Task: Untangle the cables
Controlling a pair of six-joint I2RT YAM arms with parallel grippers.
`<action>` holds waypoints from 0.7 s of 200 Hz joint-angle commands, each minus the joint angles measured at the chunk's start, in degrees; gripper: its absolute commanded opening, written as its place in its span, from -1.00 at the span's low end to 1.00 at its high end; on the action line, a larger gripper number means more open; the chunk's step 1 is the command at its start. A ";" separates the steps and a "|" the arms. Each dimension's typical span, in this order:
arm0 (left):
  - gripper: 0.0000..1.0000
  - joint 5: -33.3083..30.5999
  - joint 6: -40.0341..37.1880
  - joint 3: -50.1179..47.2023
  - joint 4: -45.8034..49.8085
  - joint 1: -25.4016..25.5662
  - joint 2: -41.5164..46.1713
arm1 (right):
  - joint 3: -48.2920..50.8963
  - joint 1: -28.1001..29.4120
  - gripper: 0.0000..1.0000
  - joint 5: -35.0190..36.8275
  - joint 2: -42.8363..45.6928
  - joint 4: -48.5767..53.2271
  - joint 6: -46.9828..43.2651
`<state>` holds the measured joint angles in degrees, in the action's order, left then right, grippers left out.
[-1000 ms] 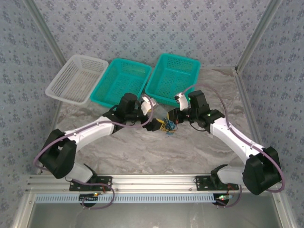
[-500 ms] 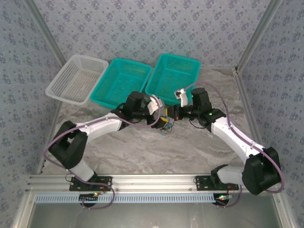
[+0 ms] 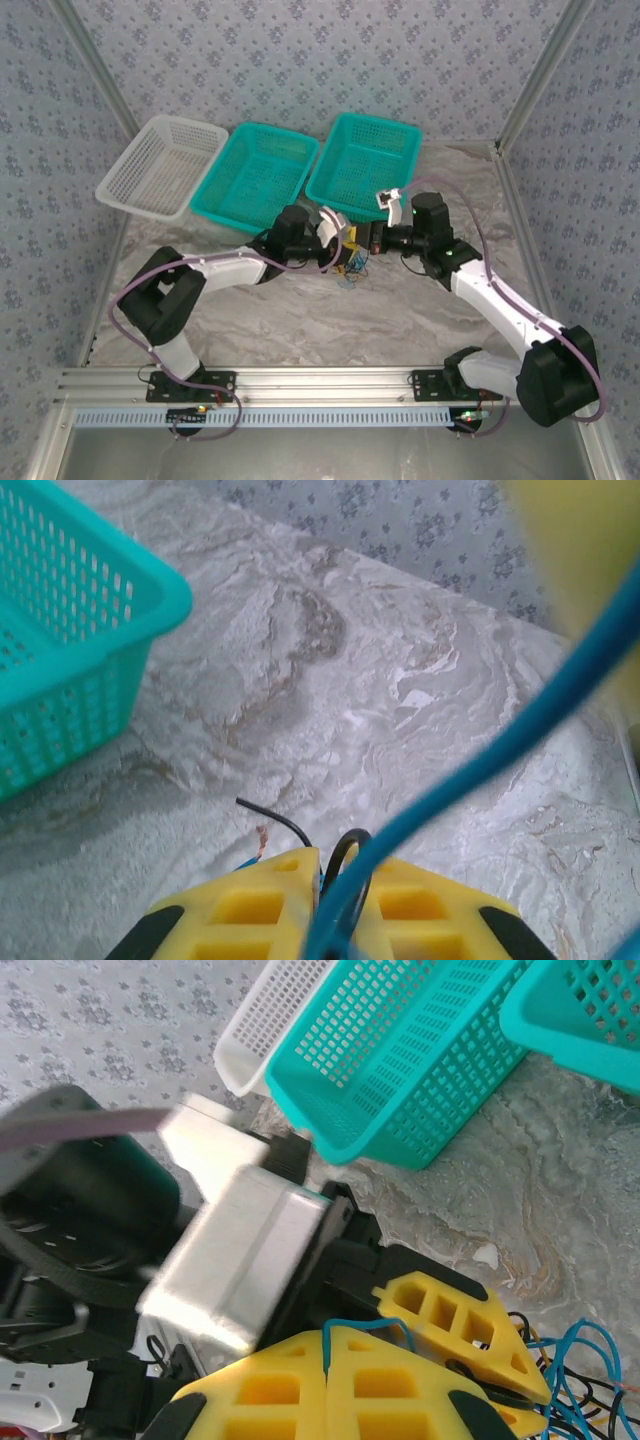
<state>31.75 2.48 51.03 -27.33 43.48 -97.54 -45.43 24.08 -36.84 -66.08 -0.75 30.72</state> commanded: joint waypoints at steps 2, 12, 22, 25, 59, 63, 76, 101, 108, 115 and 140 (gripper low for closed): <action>-0.68 -1.03 4.53 -2.54 -3.35 0.46 -0.94 | 1.54 -0.03 -1.00 2.55 3.56 -5.01 2.30; -0.65 -1.54 5.30 -3.24 -3.34 0.44 -1.09 | 2.18 -0.23 -1.00 3.18 4.55 -5.75 2.71; -0.64 -1.92 5.95 -3.97 -3.43 0.46 -1.28 | 2.54 -0.41 -1.00 3.53 5.61 -6.29 2.95; -0.63 -1.97 6.10 -4.22 -3.51 0.46 -1.38 | 2.62 -0.50 -1.00 3.61 5.91 -6.50 2.99; -0.63 -2.06 8.73 -5.68 -3.44 0.46 -2.89 | 2.80 -1.31 -1.00 4.74 8.99 -7.19 3.16; -0.63 -2.07 9.10 -5.78 -3.44 0.46 -3.07 | 2.89 -1.53 -1.00 4.95 9.34 -7.24 3.25; -0.64 -1.89 10.20 -6.32 -3.45 0.46 -3.44 | 3.12 -2.00 -1.00 6.08 10.54 -7.78 3.65; -0.63 -2.54 12.25 -7.54 -3.56 0.46 -3.27 | 5.00 -3.31 -1.00 9.13 13.33 -10.19 4.90; -0.60 -2.71 12.61 -7.84 -3.52 0.45 -3.34 | 5.71 -3.72 -1.00 10.14 14.12 -10.90 4.88; -0.58 -3.04 12.87 -8.12 -3.44 0.46 -3.49 | 6.39 -4.17 -1.00 11.13 14.87 -11.38 6.24; -0.56 -5.33 14.01 -8.43 -2.16 0.46 -4.15 | 7.48 -5.25 -1.00 13.73 16.64 -11.24 6.46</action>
<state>28.95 14.35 43.62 -30.28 43.53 -100.33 -38.74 19.97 -27.55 -51.42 -8.60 35.53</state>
